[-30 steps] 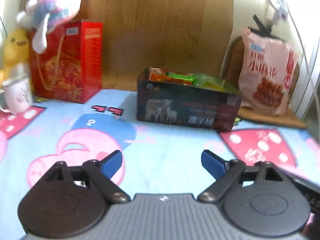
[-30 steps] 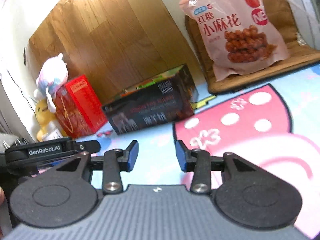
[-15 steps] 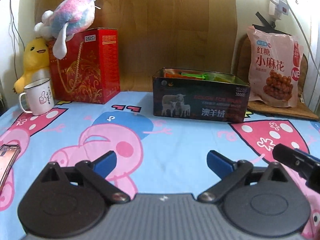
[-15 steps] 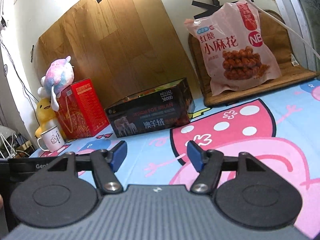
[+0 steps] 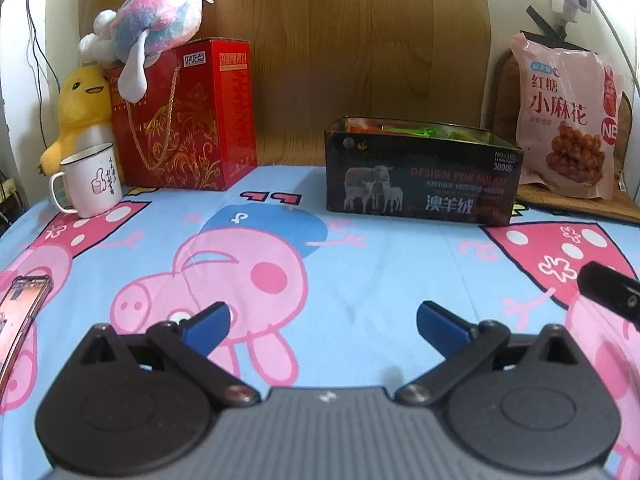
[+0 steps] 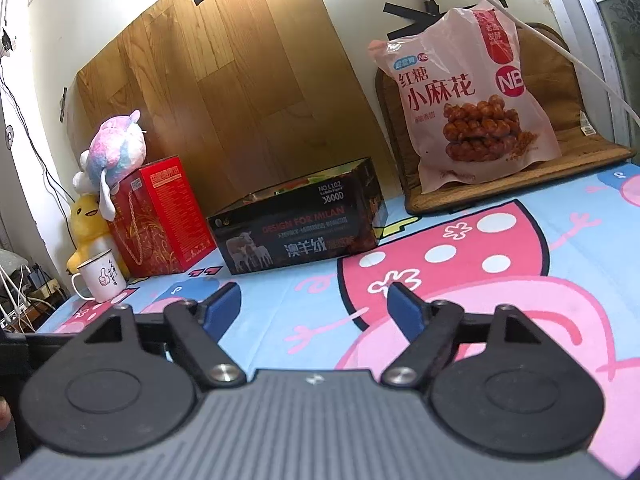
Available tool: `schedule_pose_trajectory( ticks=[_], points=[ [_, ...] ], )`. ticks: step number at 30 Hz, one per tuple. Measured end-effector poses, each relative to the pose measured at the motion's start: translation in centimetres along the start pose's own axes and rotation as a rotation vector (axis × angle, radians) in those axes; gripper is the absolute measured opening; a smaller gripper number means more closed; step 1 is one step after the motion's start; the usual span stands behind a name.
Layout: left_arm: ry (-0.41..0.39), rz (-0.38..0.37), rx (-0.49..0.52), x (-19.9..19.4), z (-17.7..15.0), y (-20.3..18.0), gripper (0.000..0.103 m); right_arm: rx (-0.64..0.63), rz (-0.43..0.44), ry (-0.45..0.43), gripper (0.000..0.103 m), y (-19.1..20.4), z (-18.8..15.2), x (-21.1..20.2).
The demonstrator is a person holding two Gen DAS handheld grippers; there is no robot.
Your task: Organize snacks
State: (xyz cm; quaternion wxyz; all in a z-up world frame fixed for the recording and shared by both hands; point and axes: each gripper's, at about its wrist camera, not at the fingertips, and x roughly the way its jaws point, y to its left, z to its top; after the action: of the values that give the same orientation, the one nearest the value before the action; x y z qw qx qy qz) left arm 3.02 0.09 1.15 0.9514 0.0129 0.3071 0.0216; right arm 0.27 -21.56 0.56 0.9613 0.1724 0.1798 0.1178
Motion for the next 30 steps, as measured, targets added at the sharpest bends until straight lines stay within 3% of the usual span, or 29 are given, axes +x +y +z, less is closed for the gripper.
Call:
schedule_pose_trajectory(
  ticks=[14,30],
  points=[
    [0.040,0.021,0.023,1.2,-0.9,-0.3,0.103,0.003,0.003,0.008,0.085,0.0,0.0,0.1],
    [0.031,0.016,0.018,1.2,-1.0,-0.1,0.103,0.003,0.004,0.009,0.087,0.0,0.0,0.1]
  ],
)
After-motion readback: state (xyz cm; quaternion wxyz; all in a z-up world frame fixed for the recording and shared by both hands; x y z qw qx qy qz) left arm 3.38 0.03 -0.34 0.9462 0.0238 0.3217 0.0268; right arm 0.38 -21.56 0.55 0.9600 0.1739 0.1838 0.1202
